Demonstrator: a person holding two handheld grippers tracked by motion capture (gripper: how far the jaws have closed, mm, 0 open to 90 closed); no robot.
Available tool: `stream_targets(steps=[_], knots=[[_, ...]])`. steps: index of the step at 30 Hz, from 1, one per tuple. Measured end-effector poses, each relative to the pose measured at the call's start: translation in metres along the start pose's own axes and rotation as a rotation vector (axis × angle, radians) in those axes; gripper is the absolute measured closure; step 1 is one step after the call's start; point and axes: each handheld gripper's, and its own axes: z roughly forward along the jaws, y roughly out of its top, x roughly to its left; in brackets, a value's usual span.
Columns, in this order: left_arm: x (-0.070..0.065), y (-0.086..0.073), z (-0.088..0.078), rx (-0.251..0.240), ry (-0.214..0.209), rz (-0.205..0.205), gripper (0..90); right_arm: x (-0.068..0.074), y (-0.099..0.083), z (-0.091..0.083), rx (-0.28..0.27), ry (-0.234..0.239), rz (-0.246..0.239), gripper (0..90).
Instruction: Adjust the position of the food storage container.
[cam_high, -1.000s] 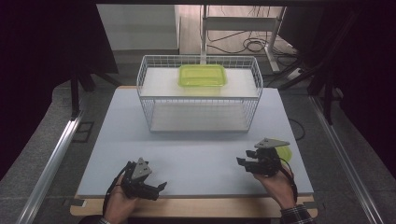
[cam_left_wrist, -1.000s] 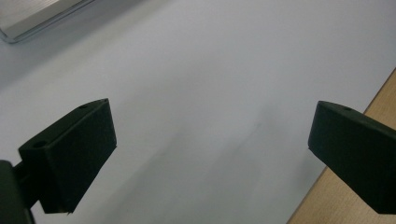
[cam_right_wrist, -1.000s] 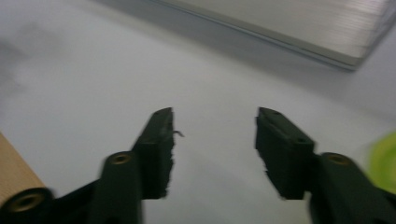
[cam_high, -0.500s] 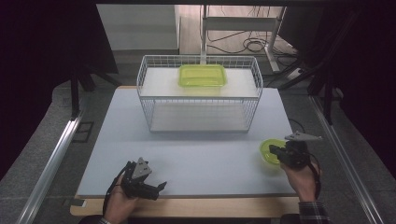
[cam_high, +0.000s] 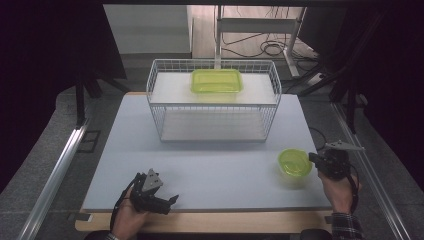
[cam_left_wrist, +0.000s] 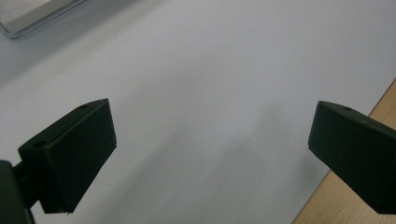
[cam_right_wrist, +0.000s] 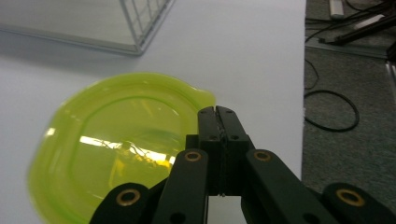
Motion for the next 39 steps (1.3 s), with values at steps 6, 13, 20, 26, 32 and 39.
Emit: stream_targets(steps=[6,13,20,26,32,39], knots=[[0.000,0.000,0.000,0.001,0.001,0.000,0.6,-0.006,-0.003,0.002,0.004,-0.027,0.003,89.2],[0.000,0.000,-0.001,-0.001,0.002,-0.004,0.6,-0.008,-0.007,0.007,0.031,-0.033,0.001,89.1],[0.000,0.000,0.000,0.001,0.004,-0.001,0.6,-0.003,-0.008,0.012,0.059,-0.019,-0.001,89.2],[0.001,0.000,-0.001,0.000,0.004,-0.002,0.6,0.007,-0.007,0.014,0.071,0.007,-0.015,89.1],[0.000,0.000,-0.001,0.000,0.003,-0.003,0.7,0.018,-0.007,0.014,0.079,0.036,-0.022,89.2],[0.000,0.000,0.000,0.005,0.006,0.002,0.7,0.032,-0.007,0.015,0.095,0.068,-0.044,89.2]])
